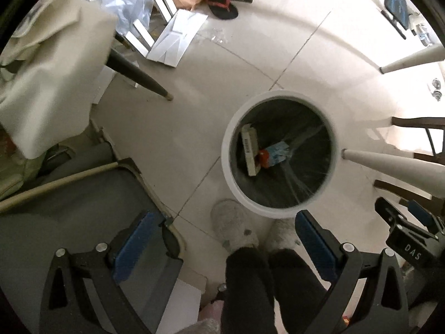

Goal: Collect trash
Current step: 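Carry both items over the white bin and open both tools to drop them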

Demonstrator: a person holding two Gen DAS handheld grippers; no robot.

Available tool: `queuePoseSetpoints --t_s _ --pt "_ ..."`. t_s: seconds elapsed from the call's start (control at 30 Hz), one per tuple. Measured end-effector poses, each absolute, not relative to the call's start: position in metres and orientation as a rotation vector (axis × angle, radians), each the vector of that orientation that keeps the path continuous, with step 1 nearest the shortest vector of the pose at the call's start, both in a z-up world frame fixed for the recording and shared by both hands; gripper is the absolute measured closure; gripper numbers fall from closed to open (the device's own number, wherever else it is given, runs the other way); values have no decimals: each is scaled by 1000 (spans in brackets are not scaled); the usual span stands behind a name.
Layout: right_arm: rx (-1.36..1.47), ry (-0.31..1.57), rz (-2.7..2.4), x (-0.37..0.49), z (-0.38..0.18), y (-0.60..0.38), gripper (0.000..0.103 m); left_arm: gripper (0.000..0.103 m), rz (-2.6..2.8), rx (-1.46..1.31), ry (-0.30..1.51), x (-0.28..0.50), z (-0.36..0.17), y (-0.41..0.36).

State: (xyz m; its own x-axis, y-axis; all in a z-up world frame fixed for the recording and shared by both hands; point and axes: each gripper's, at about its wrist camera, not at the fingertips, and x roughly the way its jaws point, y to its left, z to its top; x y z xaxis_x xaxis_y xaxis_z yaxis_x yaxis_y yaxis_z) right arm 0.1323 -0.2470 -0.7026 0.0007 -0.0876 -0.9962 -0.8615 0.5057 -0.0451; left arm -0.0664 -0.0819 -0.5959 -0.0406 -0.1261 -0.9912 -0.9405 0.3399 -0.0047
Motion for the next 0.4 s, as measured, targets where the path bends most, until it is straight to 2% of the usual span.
queuePoseSetpoints --t_s 0.4 --pt "-834 1413 823 115 -508 -258 3 0 897 -970 1433 -71 -440 -101"
